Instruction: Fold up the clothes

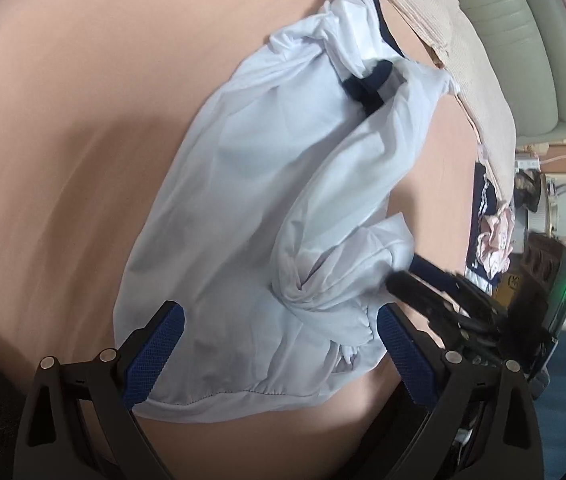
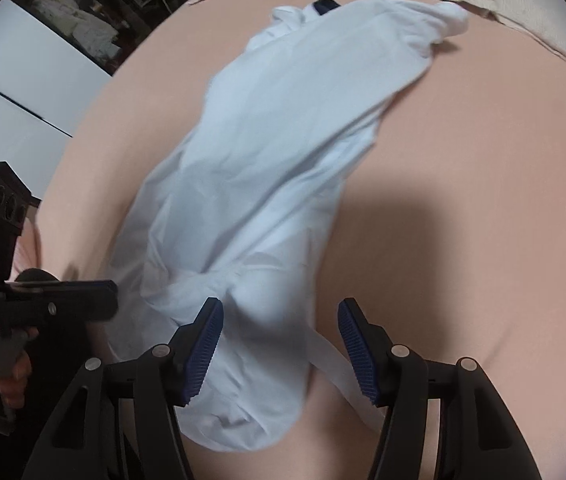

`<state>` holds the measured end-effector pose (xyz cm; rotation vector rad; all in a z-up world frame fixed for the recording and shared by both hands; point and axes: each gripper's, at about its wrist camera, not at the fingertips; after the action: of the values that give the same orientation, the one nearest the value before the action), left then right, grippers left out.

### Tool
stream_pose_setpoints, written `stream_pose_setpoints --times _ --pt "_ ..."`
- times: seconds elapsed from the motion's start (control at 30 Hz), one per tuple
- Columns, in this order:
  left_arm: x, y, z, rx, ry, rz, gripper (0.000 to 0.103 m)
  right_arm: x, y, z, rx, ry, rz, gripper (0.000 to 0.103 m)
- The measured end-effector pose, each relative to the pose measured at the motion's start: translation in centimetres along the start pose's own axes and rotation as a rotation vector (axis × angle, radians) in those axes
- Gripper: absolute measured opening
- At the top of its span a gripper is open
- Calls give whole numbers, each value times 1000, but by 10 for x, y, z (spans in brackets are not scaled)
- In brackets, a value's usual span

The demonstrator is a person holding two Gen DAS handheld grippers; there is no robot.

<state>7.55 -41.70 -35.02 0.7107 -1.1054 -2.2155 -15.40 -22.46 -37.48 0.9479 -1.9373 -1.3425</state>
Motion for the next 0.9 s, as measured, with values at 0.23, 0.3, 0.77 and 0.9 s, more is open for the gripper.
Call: stream_pose_setpoints --times 0.23,0.3,0.77,0.9 --pt "31 8 26 58 -108 -1 99 -17 8 -20 -38 94 75 13" --pt "49 10 37 86 -152 2 99 -28 14 -30 -41 122 109 11" --pt "106 -60 107 336 -450 -90 98 -78 29 -124 -116 306 224 10" --pt "106 -66 113 356 -485 -56 64 -86 24 -145 -120 373 210 11"
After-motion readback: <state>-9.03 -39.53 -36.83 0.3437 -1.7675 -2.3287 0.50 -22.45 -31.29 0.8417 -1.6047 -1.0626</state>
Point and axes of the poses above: each gripper's, at about its wrist camera, not at the fingertips, and y roughly against the way its jaws point, z to its right, x to its top, and after that the axes turned 11 degrees about -z, right-handed
